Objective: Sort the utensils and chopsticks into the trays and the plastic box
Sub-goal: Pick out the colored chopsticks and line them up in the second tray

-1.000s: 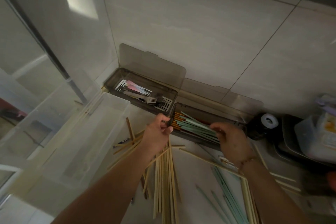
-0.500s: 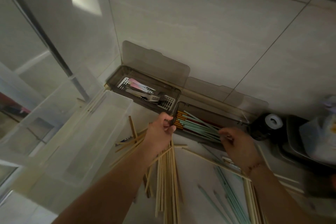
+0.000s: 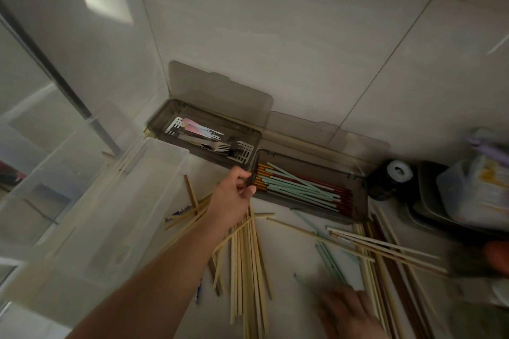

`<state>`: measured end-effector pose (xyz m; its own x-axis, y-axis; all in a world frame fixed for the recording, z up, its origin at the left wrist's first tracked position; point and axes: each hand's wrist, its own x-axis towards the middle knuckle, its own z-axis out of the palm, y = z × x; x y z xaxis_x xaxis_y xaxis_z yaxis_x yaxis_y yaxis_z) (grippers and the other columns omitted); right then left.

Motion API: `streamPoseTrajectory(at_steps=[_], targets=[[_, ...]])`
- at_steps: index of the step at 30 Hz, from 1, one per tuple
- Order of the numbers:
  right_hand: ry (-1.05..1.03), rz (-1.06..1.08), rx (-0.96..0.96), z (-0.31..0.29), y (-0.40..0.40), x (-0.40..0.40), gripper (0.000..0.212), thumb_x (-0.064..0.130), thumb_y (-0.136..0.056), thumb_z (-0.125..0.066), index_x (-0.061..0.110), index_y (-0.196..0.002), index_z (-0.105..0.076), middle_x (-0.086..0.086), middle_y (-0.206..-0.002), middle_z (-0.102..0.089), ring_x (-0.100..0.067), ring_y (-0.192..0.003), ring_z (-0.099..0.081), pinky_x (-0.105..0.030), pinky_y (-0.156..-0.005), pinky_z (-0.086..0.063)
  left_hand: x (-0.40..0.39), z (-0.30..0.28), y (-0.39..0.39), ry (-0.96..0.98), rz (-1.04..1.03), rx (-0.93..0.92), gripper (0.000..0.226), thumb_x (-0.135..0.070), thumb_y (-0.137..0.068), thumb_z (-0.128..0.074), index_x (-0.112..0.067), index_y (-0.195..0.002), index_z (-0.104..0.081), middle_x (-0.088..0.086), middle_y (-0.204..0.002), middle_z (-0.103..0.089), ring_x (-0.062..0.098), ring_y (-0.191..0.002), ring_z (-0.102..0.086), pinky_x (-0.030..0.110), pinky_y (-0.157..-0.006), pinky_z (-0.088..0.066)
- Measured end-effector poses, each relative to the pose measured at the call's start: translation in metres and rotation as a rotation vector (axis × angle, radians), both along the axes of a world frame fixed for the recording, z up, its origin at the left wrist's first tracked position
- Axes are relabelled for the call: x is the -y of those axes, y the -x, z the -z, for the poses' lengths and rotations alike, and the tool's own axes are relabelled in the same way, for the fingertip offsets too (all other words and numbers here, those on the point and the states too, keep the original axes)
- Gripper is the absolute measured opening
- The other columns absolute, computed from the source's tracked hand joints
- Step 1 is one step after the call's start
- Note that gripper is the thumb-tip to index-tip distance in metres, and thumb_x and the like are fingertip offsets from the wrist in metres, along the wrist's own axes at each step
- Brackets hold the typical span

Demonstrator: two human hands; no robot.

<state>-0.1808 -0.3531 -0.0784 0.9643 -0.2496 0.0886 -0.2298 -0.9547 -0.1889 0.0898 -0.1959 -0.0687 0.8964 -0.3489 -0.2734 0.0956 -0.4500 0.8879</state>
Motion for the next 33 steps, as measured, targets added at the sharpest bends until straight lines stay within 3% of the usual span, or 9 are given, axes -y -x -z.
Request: streamPoseTrajectory(at_steps=[3,7,8,10,12,16,19,24,33], targets=[[0.03,0.072,0.003,-0.008,-0.008,-0.013,0.068,0.052,-0.098,-0.013,0.032,-0.079,-0.076,0.007,-0.086,-0.07,-0.024,-0.067,-0.066,-0.021,-0.058,-0.053,0.0,-0.002,0.001,-0.006,0.009,0.001,0.028,-0.02,-0.091,-0.063,-0.04,-0.103,-0.048,-0.021,-0.096,-0.057,0.002,-0.095,-0.056,0.017,-0.069,-0.039],[-0.138,0.253,-0.058,-0.032,-0.022,-0.028,0.008,0.025,-0.077,-0.065,0.031,-0.08,-0.07,0.008,-0.072,-0.065,-0.022,-0.064,-0.066,-0.027,-0.055,-0.054,0.0,-0.003,0.0,-0.024,0.004,-0.005,0.027,-0.022,-0.091,-0.063,-0.041,-0.103,-0.048,-0.02,-0.097,-0.058,0.002,-0.093,-0.057,0.017,-0.066,-0.039],[-0.226,0.292,-0.047,-0.035,-0.025,-0.028,0.018,0.018,-0.076,-0.071,0.035,-0.083,-0.066,0.009,-0.067,-0.063,-0.017,-0.059,-0.065,-0.025,-0.052,-0.051,0.0,-0.003,0.0,-0.02,-0.003,-0.01,0.027,-0.022,-0.091,-0.063,-0.041,-0.103,-0.049,-0.02,-0.097,-0.058,0.002,-0.093,-0.057,0.016,-0.067,-0.039],[-0.418,0.333,0.039,-0.05,-0.04,-0.022,0.026,0.028,-0.085,-0.064,0.052,-0.086,-0.055,0.019,-0.063,-0.061,0.002,-0.054,-0.059,-0.012,-0.05,-0.044,0.001,-0.002,0.0,-0.011,-0.013,-0.018,0.027,-0.022,-0.09,-0.063,-0.04,-0.104,-0.05,-0.02,-0.096,-0.058,0.0,-0.093,-0.057,0.016,-0.066,-0.039],[-0.522,0.291,0.117,-0.061,-0.062,-0.006,0.023,0.035,-0.09,-0.049,0.058,-0.086,-0.05,0.028,-0.075,-0.061,0.014,-0.066,-0.056,-0.004,-0.055,-0.039,0.0,-0.001,0.0,-0.007,-0.01,-0.02,0.027,-0.021,-0.09,-0.063,-0.041,-0.103,-0.05,-0.021,-0.095,-0.058,-0.002,-0.092,-0.057,0.015,-0.066,-0.039],[-0.491,0.057,0.199,-0.075,-0.115,0.033,0.036,-0.004,-0.093,-0.047,0.028,-0.102,-0.061,0.006,-0.101,-0.058,-0.001,-0.091,-0.054,0.001,-0.079,-0.035,0.0,-0.001,-0.001,-0.012,0.011,-0.028,0.031,-0.023,-0.09,-0.063,-0.048,-0.096,-0.046,-0.025,-0.089,-0.055,-0.01,-0.086,-0.052,0.013,-0.065,-0.038],[-0.381,-0.001,0.161,-0.066,-0.154,0.056,0.031,-0.012,-0.089,-0.049,0.009,-0.1,-0.068,-0.005,-0.097,-0.058,-0.013,-0.087,-0.054,0.004,-0.079,-0.031,0.0,0.0,-0.001,-0.008,0.002,-0.03,0.032,-0.023,-0.09,-0.063,-0.05,-0.09,-0.046,-0.021,-0.094,-0.058,-0.008,-0.091,-0.054,0.014,-0.067,-0.04],[-0.333,-0.063,-0.045,-0.04,-0.202,0.068,0.031,-0.014,-0.083,-0.052,0.005,-0.099,-0.07,-0.013,-0.1,-0.063,-0.023,-0.09,-0.059,-0.021,-0.085,-0.043,0.0,0.001,-0.001,-0.007,-0.001,-0.023,0.033,-0.022,-0.091,-0.063,-0.05,-0.089,-0.045,-0.021,-0.094,-0.057,-0.009,-0.091,-0.054,0.011,-0.069,-0.04],[-0.281,-0.057,-0.098,-0.02,-0.204,0.071,0.028,-0.01,-0.08,-0.06,0.008,-0.099,-0.071,-0.012,-0.102,-0.064,-0.027,-0.089,-0.063,-0.033,-0.087,-0.052,-0.001,0.001,-0.001,0.001,0.005,-0.028,0.033,-0.022,-0.092,-0.061,-0.05,-0.09,-0.044,-0.024,-0.093,-0.055,-0.012,-0.09,-0.051,0.011,-0.068,-0.037]])
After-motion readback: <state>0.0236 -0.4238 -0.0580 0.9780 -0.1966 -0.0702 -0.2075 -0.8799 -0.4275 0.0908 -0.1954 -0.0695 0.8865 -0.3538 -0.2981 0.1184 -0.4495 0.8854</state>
